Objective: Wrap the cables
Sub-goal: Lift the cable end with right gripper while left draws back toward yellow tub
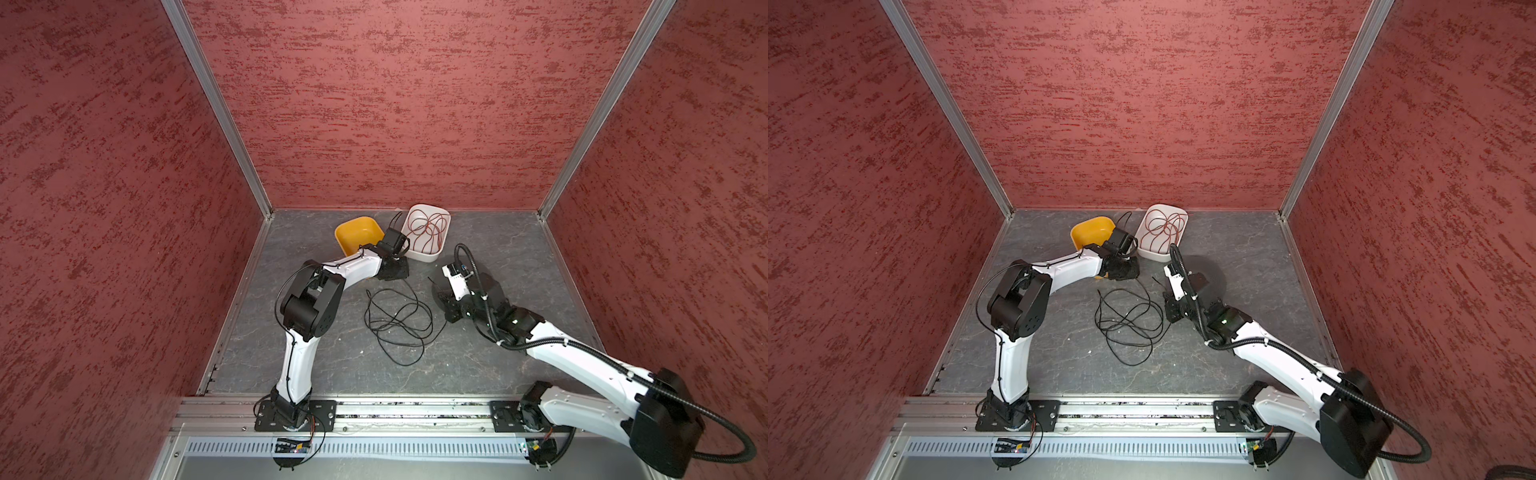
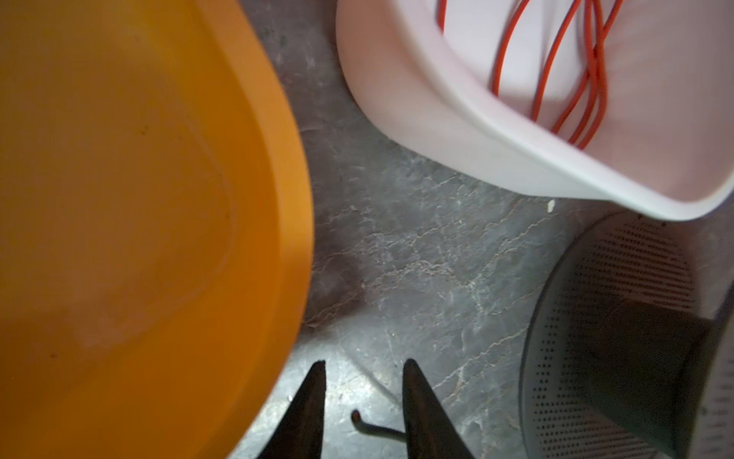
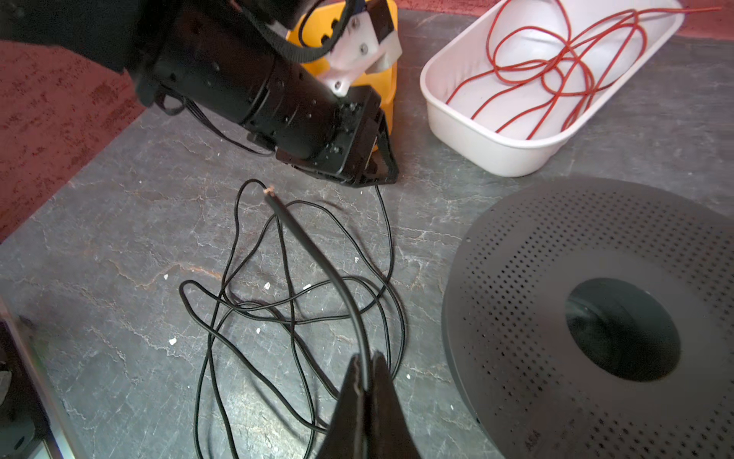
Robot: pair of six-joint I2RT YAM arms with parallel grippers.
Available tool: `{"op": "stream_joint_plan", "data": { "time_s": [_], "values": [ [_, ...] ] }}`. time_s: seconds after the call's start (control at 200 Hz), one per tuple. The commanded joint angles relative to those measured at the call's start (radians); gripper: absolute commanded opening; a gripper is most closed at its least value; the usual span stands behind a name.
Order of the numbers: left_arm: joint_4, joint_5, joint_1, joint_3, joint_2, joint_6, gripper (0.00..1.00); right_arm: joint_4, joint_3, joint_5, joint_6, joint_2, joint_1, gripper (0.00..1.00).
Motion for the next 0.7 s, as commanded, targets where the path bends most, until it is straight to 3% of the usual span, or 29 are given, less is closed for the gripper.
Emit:
{"op": "stream_joint_plan", "data": {
  "time_s": [0.0, 0.125, 0.331, 0.696],
  "values": [
    [-0.004, -0.021, -0.004, 0.021, 0.023, 0.001, 0.28, 0.025, -0.012, 0.049, 0.035, -0.05, -0.016, 0.0],
    [0.007, -0.013, -0.006, 0.017, 0.025, -0.001, 0.24, 0.023, -0.014, 0.058, 0.046, -0.072, -0.029, 0.0],
    [0.002, 0.001, -0.009, 0.012, 0.012, -0.003, 0.0, 0.018, -0.01, 0.082, 0.07, -0.079, -0.046, 0.0],
    [-0.233, -0.099, 0.009, 0.01, -0.291, 0.112, 0.0, -0.093, 0.166, 0.105, 0.088, -0.114, -0.155, 0.0]
  ]
}}
